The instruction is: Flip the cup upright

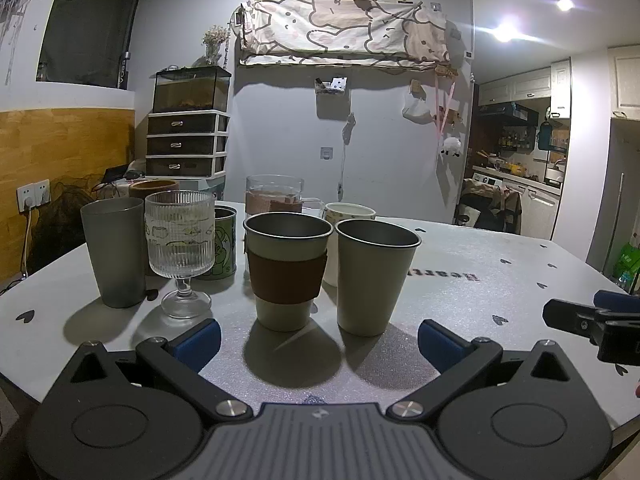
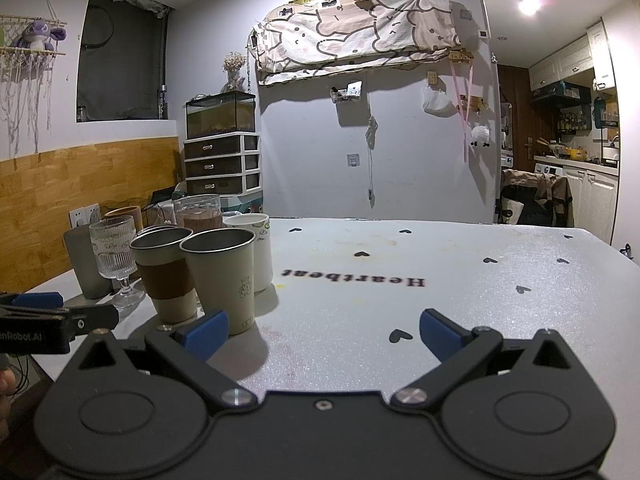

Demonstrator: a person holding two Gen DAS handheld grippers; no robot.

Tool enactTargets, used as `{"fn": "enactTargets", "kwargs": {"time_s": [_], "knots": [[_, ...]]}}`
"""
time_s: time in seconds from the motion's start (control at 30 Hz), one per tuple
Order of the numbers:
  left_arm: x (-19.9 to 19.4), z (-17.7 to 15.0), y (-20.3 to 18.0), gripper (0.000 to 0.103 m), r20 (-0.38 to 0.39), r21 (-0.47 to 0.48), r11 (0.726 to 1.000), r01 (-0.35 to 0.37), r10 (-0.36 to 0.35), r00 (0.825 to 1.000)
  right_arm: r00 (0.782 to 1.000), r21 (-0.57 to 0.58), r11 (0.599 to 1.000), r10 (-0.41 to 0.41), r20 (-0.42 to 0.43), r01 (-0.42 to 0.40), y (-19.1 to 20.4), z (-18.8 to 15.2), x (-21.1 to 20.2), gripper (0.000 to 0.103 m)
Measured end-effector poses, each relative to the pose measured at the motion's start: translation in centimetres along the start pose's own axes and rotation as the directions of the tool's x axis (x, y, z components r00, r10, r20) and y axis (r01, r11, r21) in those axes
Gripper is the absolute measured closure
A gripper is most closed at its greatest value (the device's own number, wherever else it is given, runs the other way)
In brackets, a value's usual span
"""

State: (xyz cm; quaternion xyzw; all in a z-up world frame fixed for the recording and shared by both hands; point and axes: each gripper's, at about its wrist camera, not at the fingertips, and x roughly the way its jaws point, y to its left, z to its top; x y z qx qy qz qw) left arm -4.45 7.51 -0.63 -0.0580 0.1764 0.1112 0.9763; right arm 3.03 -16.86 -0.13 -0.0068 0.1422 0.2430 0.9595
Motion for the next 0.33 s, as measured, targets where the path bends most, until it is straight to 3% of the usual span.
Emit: {"fn": "enactTargets", "kwargs": {"time_s": [0.33], "knots": [[-0.05, 0.00, 0.03, 0.000, -0.001, 0.000, 1.000, -0.001, 0.001, 1.000, 1.000, 0.000, 1.000, -0.001, 0.000, 0.001, -0.03, 0.00, -0.02, 0.000]]}}
